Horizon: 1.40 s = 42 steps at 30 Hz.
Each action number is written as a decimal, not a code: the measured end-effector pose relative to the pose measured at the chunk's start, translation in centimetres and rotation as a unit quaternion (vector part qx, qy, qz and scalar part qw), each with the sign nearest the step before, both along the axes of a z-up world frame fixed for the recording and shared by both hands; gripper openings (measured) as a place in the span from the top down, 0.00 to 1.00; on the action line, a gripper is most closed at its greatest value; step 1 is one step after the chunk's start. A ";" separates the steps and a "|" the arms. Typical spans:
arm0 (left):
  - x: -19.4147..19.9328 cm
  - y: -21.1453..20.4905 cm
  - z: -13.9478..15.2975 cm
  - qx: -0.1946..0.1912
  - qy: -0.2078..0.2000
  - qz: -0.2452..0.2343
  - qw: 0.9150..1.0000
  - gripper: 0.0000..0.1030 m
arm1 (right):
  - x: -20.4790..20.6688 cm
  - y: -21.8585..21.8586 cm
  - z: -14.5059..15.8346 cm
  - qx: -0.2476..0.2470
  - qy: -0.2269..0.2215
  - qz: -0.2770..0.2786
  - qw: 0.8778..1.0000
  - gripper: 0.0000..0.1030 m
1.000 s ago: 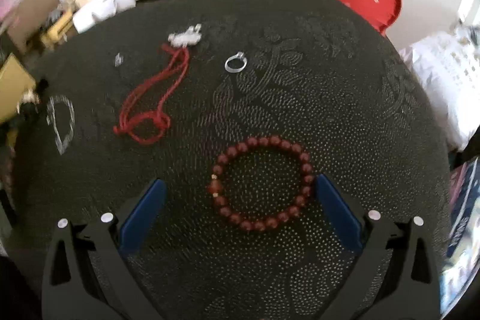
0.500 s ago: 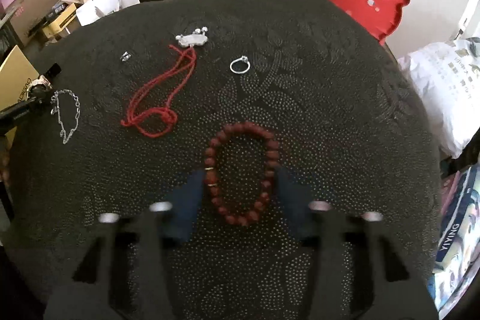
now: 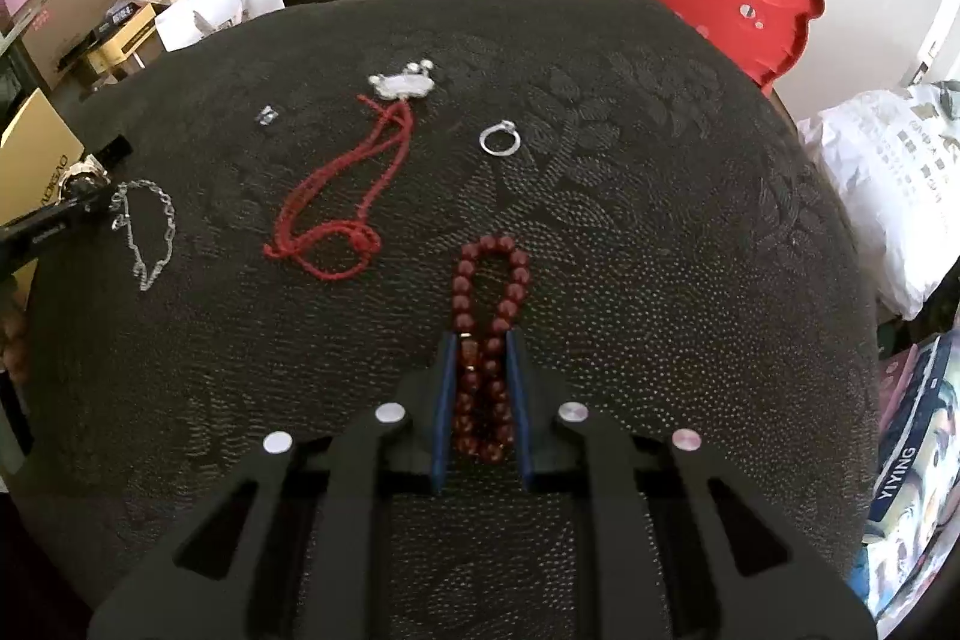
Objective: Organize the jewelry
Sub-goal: 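Grasp the red bead bracelet with the right tool while the left tool lifts the watch, then carry the watch with the left tool and bracelet with the right tool into the box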
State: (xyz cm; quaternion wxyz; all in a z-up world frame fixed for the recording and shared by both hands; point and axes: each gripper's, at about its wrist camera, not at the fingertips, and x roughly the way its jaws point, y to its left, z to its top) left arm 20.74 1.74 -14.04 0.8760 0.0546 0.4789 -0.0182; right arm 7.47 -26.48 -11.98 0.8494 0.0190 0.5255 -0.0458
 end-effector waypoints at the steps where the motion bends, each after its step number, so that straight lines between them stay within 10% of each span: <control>1: -0.1 0.0 0.1 0.000 0.000 -0.001 1.000 0.40 | 0.0 0.4 0.3 0.000 -0.002 0.004 1.000 0.84; 20: -7.6 1.6 11.5 0.003 -0.046 -0.009 0.999 0.40 | -0.8 11.2 11.7 0.007 -0.068 0.079 0.994 0.84; 32: -16.2 9.6 24.0 0.015 -0.098 0.038 0.994 0.40 | -5.2 22.6 23.3 0.011 -0.113 0.150 0.982 0.84; 42: -20.7 19.0 26.3 0.039 -0.090 0.099 0.990 0.40 | -7.0 34.8 26.6 0.004 -0.109 0.226 0.968 0.84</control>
